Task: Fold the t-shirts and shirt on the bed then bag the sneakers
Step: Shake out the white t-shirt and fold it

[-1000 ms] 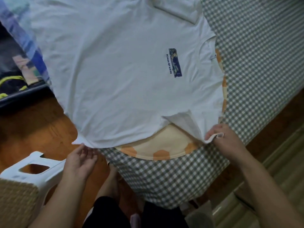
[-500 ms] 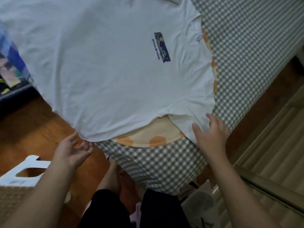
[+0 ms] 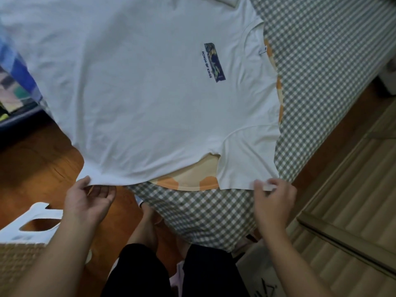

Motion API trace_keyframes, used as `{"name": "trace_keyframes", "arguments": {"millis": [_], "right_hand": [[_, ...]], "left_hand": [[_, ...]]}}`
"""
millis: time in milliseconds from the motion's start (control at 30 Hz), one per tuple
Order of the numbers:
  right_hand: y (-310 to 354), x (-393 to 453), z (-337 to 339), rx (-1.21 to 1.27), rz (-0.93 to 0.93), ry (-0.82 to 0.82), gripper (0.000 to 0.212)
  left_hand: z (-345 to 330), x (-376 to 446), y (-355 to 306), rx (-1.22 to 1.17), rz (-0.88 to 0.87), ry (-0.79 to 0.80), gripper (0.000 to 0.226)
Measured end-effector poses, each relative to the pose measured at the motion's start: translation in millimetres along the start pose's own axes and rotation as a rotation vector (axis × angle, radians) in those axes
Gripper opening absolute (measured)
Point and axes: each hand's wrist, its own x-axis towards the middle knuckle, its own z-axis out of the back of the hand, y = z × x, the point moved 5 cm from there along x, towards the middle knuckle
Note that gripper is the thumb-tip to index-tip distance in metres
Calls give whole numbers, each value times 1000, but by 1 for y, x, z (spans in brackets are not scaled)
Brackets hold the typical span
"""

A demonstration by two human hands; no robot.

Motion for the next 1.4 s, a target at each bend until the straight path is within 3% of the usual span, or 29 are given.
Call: {"name": "trace_keyframes", "arguments": {"millis": [67, 100, 300, 367, 433, 467, 567, 700, 800, 900, 1000, 1033, 1133, 1233, 1400], "right_hand": [[-30, 16, -15, 389, -633, 30, 71], [-34, 21, -22, 523, -761, 62, 77], [11, 30, -1, 930, -963, 337, 23], [41, 42, 21, 1209, -934, 371, 27], [77, 62, 40, 1389, -859, 392, 72], [96, 72, 47, 1422, -817, 420, 77], [163, 104, 59, 1408, -704, 477, 17], [237, 164, 49, 1481, -581, 452, 18], [276, 189, 27, 1523, -462, 521, 22], [248, 190, -18, 1337, -429, 488, 25], [160, 167, -54, 1062, -574, 276, 11], [136, 161, -61, 1011, -619, 241, 5], [107, 174, -86, 1014, -658, 262, 19], [116, 212, -99, 1029, -587, 203, 30], [138, 249, -91, 989, -455, 183, 32]], "left_hand": [[1, -8, -2, -34, -36, -17, 36], [1, -13, -4, -46, -49, -17, 44], [-5, -53, -24, -123, -99, 94, 104], [-16, -65, -37, -150, -126, 142, 104], [-36, -78, -53, -160, -162, 217, 85], [-47, -83, -62, -163, -186, 243, 76], [-89, -98, -92, -161, -243, 266, 60], [-147, -100, -135, -127, -279, 238, 6], [-179, -87, -160, -55, -354, 224, 20], [-178, -53, -154, 162, -389, 69, 20], [-138, -9, -117, 381, -313, -173, 33], [-126, 5, -103, 393, -277, -198, 35], [-108, 28, -80, 371, -220, -220, 21], [-110, 46, -86, 355, -252, -215, 10], [-115, 58, -99, 304, -349, -238, 17]]}}
